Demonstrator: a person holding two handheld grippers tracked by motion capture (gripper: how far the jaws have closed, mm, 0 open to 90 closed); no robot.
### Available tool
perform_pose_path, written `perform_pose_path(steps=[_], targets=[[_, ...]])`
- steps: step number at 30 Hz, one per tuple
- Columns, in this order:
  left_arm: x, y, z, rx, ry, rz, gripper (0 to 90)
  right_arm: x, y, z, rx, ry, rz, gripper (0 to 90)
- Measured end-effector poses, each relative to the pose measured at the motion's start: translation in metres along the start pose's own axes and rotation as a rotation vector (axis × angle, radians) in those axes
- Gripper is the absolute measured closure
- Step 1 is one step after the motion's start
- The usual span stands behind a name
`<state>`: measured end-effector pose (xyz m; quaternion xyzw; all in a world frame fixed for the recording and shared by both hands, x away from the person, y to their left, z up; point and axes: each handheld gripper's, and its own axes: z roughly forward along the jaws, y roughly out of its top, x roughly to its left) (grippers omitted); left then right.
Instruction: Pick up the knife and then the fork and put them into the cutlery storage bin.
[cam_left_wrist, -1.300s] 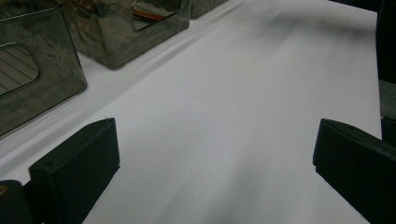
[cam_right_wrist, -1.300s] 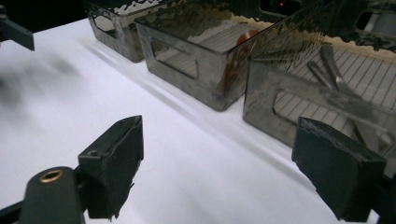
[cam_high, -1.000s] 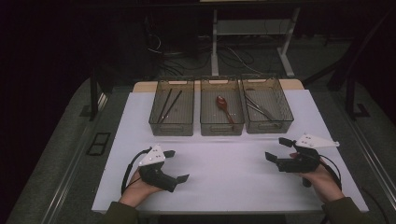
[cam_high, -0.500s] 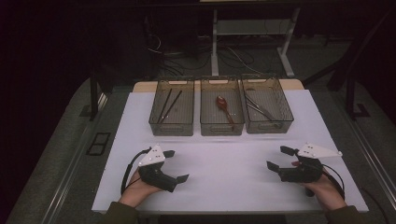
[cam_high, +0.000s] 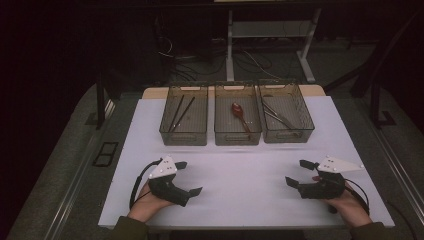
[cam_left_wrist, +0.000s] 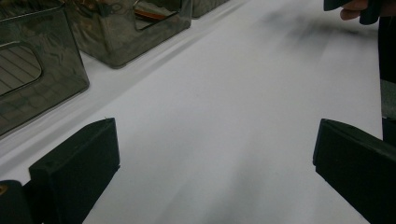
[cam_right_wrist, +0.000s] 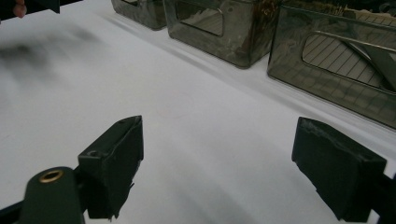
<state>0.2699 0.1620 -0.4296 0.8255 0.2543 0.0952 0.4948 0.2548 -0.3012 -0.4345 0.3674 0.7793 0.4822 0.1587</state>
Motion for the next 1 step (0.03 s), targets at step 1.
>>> perform_pose_path(steps=[1], targets=[[0.0001, 0.0, 0.0, 0.001, 0.001, 0.001, 0.0, -0.0003, 0.0001, -0.0001, -0.002, -0.001, -0.002, 15.2]])
